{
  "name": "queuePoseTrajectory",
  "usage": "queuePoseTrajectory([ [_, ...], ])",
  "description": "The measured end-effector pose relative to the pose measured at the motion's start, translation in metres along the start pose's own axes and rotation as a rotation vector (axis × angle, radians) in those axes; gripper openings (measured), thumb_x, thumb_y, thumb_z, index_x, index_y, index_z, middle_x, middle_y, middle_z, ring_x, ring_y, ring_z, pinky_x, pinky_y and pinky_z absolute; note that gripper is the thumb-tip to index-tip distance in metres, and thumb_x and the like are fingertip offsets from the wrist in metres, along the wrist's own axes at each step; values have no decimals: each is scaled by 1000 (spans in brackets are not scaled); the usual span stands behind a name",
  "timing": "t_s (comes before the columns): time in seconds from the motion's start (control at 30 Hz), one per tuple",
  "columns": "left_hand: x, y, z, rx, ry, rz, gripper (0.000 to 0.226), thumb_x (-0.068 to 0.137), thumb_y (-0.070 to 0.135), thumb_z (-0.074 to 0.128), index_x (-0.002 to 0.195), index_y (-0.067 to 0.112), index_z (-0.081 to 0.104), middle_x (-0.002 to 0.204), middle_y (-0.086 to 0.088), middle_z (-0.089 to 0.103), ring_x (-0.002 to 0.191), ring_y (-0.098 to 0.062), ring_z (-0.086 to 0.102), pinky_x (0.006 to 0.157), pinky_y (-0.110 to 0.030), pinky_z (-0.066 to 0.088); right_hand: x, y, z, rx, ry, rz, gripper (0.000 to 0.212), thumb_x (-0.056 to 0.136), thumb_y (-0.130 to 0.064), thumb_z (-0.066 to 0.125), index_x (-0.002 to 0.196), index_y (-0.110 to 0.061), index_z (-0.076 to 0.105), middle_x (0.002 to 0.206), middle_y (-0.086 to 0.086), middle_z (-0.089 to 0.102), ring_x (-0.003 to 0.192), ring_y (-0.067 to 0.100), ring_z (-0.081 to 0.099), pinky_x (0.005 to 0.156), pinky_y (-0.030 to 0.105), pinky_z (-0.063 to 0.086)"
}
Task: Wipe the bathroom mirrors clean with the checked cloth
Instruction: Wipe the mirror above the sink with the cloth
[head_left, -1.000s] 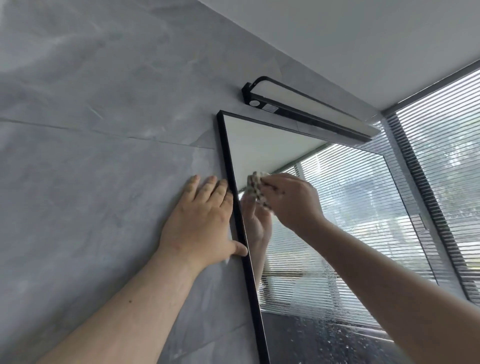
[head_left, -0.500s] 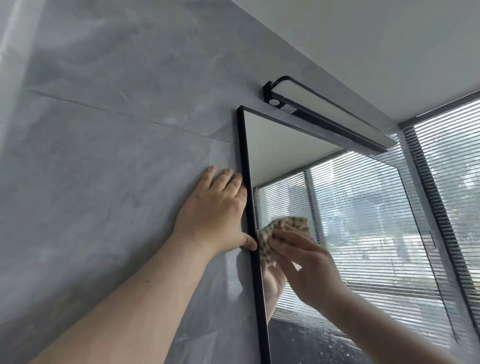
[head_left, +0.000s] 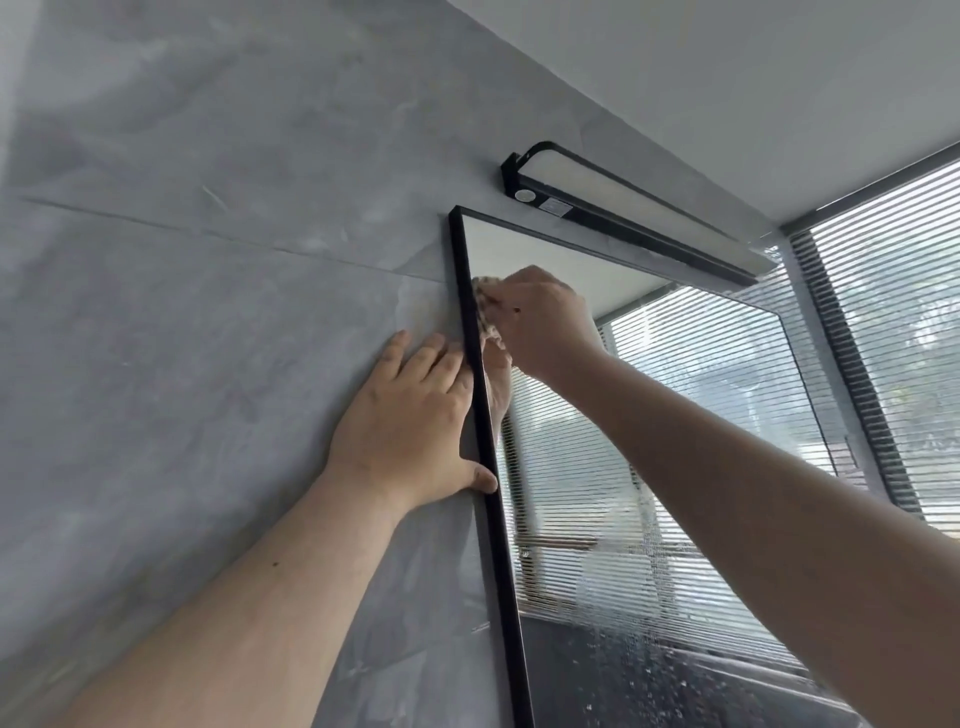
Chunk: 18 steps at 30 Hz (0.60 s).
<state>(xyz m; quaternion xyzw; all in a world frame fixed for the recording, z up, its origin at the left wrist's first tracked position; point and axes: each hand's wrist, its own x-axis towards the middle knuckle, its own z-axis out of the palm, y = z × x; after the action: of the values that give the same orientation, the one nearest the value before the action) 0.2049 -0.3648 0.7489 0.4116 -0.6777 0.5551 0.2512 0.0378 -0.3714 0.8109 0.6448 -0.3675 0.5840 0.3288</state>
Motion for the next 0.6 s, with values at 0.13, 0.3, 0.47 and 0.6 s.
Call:
queuePoseTrajectory([
  [0.13, 0, 0, 0, 2, -1, 2, 121, 66, 91, 41, 156, 12, 23, 164, -6, 21, 153, -26, 10, 123, -49, -1, -50, 12, 8, -23, -14, -59, 24, 94, -20, 61, 114, -22, 74, 116, 2, 66, 108, 23, 59, 98, 40, 45],
  [0.3, 3, 0, 0, 10, -31, -10, 121, 66, 93, 43, 156, 13, 24, 165, -6, 17, 153, -24, 7, 123, -48, -3, -119, 27, 29, 11, 148, -181, 25, 85, -22, 66, 106, -20, 78, 102, -2, 71, 93, 8, 53, 80, 24, 51],
  [0.47, 5, 2, -2, 70, -131, -67, 135, 63, 98, 34, 158, 8, 1, 167, -12, -4, 153, -26, -8, 123, -46, -6, -95, 29, 38, 69, 231, -185, 31, 87, -30, 55, 101, -16, 79, 103, 4, 71, 95, 9, 54, 79, 22, 50],
  [0.6, 30, -13, -22, 182, -66, -1, 121, 60, 97, 42, 147, 12, 34, 148, -8, 39, 138, -28, 35, 114, -42, 25, -43, 19, 30, 4, 228, -159, 19, 82, -16, 67, 93, -10, 80, 91, 7, 74, 96, 13, 49, 78, 22, 45],
])
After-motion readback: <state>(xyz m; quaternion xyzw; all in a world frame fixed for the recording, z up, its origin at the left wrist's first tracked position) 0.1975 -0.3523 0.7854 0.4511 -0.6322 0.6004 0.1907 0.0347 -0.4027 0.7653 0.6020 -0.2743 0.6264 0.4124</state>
